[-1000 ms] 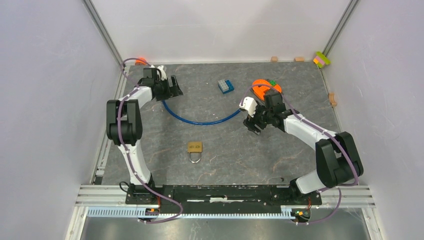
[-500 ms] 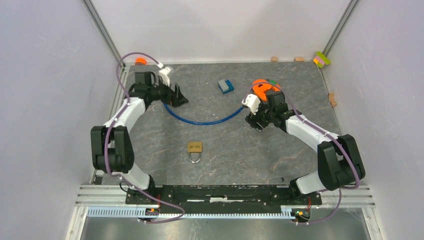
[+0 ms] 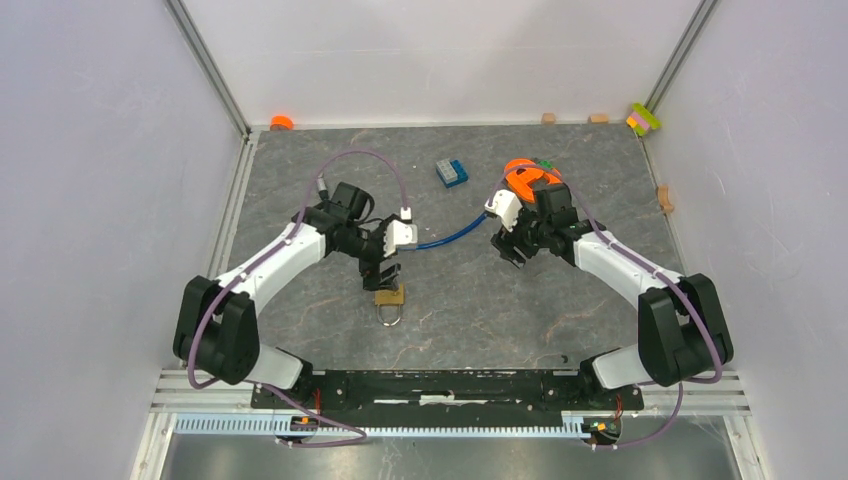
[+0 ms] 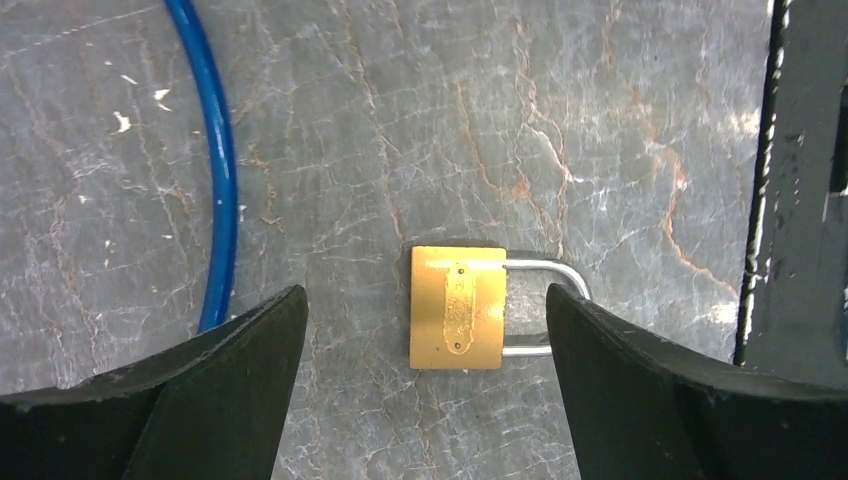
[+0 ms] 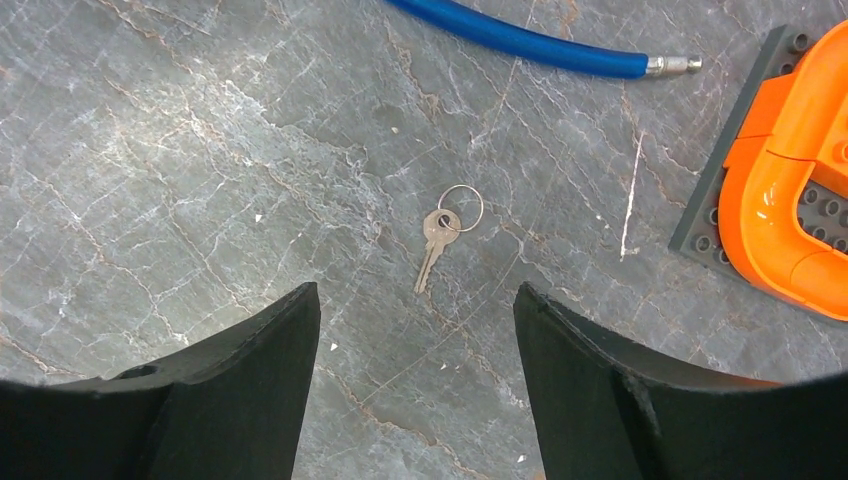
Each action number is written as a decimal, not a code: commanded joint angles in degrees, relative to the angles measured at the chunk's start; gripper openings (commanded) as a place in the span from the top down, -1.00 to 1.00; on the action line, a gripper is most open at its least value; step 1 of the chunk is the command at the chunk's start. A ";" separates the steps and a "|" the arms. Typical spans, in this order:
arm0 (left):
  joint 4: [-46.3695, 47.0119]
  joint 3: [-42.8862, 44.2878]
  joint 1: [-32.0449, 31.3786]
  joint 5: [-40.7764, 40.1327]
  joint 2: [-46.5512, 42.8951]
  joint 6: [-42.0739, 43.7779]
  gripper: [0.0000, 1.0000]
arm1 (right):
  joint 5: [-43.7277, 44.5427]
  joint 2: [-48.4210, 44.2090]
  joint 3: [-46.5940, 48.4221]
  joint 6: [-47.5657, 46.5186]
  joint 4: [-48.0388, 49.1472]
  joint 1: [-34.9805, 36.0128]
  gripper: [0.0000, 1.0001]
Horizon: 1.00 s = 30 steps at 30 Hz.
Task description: Unlock with the key
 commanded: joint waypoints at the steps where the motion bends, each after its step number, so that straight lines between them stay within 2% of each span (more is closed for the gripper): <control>1: -0.32 -1.60 -4.39 -7.58 1.16 6.09 -0.87 | 0.87 -0.06 -0.07 0.91 2.00 -0.13 -0.51; 5: 2.10 -3.06 -7.65 -13.13 1.06 4.95 -0.86 | 5.51 2.11 0.97 0.58 4.38 -0.07 -0.50; 12: 6.03 -4.66 -9.06 -12.38 -1.94 1.72 -0.86 | 2.44 12.55 9.31 1.40 0.68 -0.59 -0.34; 17: 7.98 -5.81 -10.14 -12.59 -3.59 0.73 -0.87 | 0.83 16.72 12.80 3.28 -0.12 -0.96 -0.24; 23: 7.99 -5.55 -10.72 -10.46 -4.47 -0.68 -0.87 | 1.22 19.09 14.65 3.23 -1.51 -1.27 -0.01; 30: 7.99 -5.11 -11.23 -10.23 -4.59 -0.83 -0.87 | 1.09 20.63 14.80 2.81 -1.93 -1.38 0.10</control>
